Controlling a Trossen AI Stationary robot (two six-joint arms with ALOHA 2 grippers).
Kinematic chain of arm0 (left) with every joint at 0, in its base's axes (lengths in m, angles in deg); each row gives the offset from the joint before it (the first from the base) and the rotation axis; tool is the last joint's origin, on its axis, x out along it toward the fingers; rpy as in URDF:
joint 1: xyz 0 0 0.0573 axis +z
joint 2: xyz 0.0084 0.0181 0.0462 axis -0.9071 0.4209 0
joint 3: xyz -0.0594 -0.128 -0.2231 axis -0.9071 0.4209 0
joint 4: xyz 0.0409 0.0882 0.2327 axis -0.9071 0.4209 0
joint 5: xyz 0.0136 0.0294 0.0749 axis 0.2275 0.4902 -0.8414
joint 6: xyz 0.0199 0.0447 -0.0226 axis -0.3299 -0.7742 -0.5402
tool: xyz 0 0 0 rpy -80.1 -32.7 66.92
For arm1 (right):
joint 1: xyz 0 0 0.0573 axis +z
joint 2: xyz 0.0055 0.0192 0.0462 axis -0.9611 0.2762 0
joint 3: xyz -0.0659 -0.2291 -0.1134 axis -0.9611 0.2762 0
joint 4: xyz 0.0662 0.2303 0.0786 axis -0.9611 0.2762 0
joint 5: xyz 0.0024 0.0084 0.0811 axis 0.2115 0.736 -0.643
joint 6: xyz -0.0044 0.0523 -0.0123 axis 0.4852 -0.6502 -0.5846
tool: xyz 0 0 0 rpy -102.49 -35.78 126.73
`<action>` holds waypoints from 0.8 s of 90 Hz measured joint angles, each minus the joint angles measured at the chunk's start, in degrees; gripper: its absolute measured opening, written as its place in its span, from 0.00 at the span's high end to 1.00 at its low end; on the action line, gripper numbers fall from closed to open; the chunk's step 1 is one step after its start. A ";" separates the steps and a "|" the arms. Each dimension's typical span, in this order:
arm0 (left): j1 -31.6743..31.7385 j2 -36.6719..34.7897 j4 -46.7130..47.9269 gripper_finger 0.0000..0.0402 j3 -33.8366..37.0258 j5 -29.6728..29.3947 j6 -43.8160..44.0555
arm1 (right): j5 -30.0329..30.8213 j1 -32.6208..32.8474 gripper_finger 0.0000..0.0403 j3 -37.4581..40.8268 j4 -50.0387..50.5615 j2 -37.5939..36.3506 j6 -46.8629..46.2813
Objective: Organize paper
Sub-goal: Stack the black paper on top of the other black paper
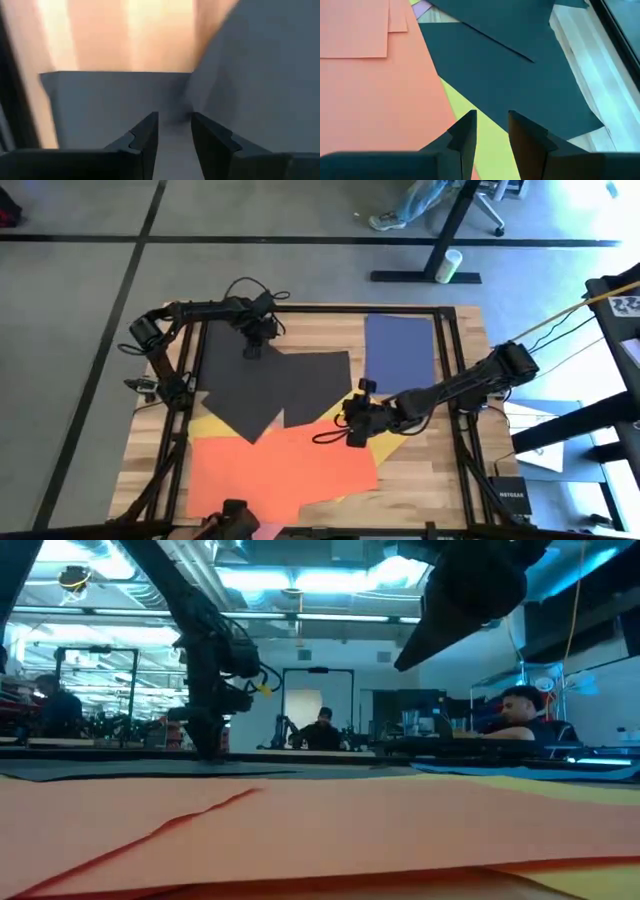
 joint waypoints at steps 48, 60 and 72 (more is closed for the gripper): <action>0.13 0.00 0.65 0.93 0.00 4.38 2.34 | 0.17 0.00 0.75 0.00 -0.09 0.00 -0.35; 0.11 0.00 1.47 0.99 0.00 4.32 3.20 | 0.17 0.00 0.75 0.00 -0.10 0.00 -0.44; 0.02 -0.02 4.30 1.00 0.00 -0.62 3.85 | 0.20 -0.01 0.75 0.00 -0.09 0.00 -0.44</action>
